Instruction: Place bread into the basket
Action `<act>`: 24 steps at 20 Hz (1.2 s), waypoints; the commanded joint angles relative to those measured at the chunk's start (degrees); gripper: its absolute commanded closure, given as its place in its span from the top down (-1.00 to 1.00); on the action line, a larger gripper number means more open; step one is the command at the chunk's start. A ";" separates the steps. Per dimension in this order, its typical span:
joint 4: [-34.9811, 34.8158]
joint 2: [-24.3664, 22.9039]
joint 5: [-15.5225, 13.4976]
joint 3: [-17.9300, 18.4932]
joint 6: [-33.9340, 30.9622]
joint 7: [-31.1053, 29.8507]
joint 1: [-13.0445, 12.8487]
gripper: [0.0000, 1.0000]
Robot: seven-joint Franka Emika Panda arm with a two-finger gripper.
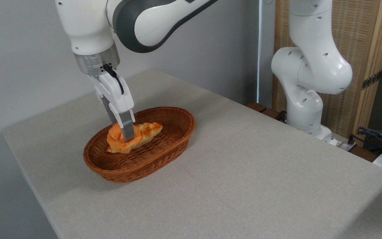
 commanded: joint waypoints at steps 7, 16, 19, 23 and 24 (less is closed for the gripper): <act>-0.18 -0.89 -1.11 0.57 0.63 0.05 -0.22 1.00; 3.50 -6.25 -0.94 8.99 -3.40 -0.83 0.05 1.00; 5.97 -6.34 -0.59 11.99 -5.43 -0.74 -0.31 1.00; 5.89 -7.57 -0.41 13.40 -7.71 -0.30 -0.66 1.00; 5.89 -7.57 -0.32 13.40 -8.32 -0.13 -0.74 1.00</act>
